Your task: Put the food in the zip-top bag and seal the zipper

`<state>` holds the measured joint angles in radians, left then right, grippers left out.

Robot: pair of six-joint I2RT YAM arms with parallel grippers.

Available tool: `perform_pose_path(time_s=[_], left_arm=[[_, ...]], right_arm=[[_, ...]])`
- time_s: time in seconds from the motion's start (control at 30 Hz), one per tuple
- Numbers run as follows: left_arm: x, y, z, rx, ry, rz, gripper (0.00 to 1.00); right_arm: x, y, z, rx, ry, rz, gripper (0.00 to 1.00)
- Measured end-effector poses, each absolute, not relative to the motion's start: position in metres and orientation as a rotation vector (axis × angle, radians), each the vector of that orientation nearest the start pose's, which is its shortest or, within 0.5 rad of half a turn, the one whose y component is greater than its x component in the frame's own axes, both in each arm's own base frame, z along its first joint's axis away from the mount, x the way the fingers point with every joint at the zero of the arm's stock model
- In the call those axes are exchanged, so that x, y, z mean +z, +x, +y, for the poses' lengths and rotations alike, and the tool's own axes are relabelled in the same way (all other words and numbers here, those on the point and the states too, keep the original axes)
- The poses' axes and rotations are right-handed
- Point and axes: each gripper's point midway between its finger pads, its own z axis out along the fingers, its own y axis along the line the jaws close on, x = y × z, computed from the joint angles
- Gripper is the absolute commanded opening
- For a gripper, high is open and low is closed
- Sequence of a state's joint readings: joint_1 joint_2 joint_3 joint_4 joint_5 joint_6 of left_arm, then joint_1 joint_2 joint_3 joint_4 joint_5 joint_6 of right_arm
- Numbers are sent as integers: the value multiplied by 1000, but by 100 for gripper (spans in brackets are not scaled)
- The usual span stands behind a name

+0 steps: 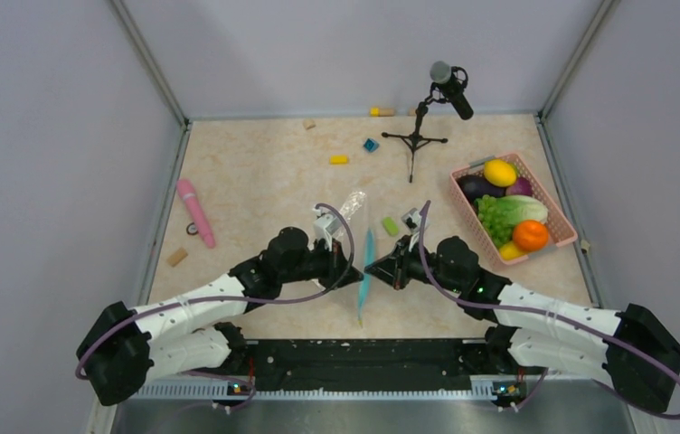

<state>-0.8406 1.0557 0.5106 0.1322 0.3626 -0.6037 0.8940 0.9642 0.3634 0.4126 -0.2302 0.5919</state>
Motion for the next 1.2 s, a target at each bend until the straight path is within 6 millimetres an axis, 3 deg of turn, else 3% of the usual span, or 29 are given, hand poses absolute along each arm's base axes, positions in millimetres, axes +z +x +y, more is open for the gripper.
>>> perform_pose_path(time_s=[0.1,0.43,0.7,1.0,1.2], left_arm=[[147,156,-298,-1243,506,2115,0],[168,156,-280,-1227,424,2000,0],[168,155,-281,-1241,428,1993,0],[162,154,-285,-1252,440,2011,0],[161,155,-285,-1252,439,2014,0]], right_arm=[[165,161,299,1229,-489,1880,0],[167,163,287,1155,-495,1874,20],[169,176,286,1117,-428,1859,33],[138,202,294,1002,-328,1993,34],[123,201,305,1045,-309,2045,38]])
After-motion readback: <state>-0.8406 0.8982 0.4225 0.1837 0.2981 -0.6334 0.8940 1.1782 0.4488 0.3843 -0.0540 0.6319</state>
